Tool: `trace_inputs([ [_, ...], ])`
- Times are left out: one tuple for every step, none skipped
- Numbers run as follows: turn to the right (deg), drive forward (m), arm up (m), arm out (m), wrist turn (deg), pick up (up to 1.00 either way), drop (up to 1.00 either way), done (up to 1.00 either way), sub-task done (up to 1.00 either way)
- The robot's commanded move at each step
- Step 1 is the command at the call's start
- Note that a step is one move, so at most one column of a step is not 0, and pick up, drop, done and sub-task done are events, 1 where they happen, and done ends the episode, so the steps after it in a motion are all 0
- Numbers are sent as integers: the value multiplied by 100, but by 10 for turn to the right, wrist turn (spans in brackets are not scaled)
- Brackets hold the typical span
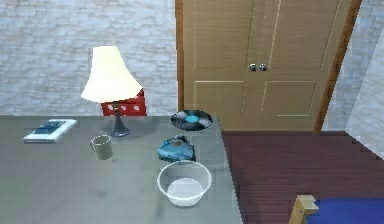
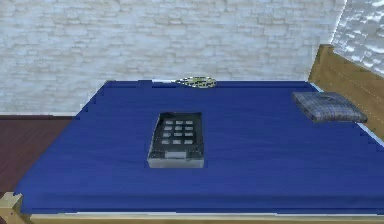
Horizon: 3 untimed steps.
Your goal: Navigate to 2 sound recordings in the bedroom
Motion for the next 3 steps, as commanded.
trace_inputs([
  [0,0,0,0,0,0,0,0,100],
  [-450,0,0,0,0,0,0,0,0],
  [-450,0,0,0,0,0,0,0,0],
])
